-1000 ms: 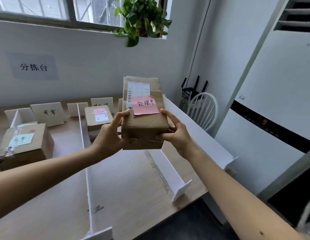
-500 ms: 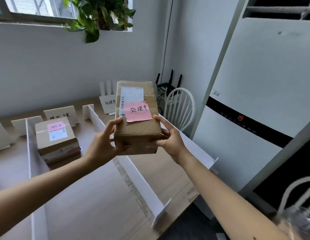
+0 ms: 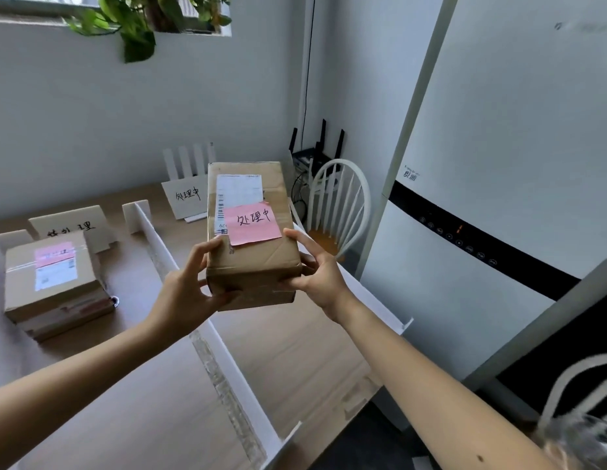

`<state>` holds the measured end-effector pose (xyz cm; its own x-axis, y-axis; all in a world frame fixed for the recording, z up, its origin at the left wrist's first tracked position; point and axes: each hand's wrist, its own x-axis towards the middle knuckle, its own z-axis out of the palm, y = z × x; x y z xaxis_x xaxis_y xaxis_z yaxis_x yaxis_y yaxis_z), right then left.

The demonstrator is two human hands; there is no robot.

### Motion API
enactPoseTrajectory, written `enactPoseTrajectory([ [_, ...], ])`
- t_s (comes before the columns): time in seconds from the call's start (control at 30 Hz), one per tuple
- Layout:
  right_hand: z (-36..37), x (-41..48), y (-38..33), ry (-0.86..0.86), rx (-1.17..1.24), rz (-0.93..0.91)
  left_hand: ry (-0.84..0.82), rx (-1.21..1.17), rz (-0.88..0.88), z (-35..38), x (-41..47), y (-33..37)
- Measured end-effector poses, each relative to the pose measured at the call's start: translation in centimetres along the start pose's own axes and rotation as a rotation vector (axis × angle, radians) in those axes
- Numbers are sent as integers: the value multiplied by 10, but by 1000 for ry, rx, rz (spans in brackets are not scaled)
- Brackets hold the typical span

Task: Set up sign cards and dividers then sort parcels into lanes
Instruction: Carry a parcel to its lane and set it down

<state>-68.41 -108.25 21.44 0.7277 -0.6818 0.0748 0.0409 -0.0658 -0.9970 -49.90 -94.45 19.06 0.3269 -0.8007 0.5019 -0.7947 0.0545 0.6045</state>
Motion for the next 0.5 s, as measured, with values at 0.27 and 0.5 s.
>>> enactPoseTrajectory([
  [0.27,-47,52,14,-165,35,19,107,-27,-136,45,24,-1],
  [0.5,-85,91,30,-327,27,70,207,9,-302,89,37,5],
])
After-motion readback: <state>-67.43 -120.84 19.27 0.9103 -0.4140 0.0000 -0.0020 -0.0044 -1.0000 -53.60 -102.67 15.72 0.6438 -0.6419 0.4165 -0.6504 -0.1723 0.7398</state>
